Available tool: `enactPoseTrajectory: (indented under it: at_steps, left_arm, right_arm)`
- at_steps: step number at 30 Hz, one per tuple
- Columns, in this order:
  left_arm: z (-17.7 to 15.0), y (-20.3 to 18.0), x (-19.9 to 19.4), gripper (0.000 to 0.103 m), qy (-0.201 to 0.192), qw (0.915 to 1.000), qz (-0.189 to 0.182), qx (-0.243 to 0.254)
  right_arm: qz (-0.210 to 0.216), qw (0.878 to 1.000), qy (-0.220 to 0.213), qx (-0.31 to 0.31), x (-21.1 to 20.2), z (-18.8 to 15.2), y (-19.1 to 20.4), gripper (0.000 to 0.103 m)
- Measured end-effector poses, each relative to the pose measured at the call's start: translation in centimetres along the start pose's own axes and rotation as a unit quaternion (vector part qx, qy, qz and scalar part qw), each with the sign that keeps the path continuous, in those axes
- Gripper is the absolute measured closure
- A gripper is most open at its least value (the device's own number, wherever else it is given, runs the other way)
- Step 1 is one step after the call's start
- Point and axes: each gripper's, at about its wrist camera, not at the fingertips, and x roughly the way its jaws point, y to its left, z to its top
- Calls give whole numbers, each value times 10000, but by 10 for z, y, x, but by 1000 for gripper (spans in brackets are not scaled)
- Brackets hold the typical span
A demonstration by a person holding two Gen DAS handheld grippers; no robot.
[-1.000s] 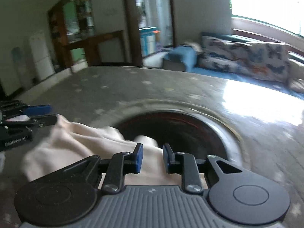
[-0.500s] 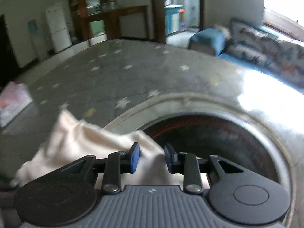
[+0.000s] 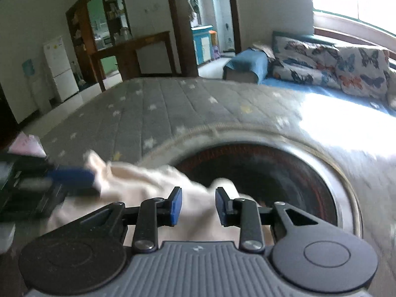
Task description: Fold clothes
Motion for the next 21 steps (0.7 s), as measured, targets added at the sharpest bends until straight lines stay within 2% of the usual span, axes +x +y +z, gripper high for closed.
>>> enactPoseTrajectory:
  at_steps: [3,6,11,14,18,21]
  left_arm:
    - [-2,17,12,74,223,9989,397,-104]
    - [0,21,7,74,117,9986,502,-146]
    - [15,13,-1,74,-87,9994,338,58]
    - [27,19,19,76,42,9993,365,46]
    - [31,33,38,76,252,9994,191,-120]
    - [27,34,41,80,233,9996,102,82]
  right_arm:
    - [-140,9999,48,90,-8,-15,-9,73]
    - [-201,9994,0,286,-19,-26,-19,73]
    - [-128,9988,-84,462,-26,-38,-26,73]
    - [-142,9989,-130,419,-26,-42,-24,72]
    - [-123,9988,-160,444,-25,-42,-24,72]
    - [-115,9988,-172,454,-25,-43,-24,72]
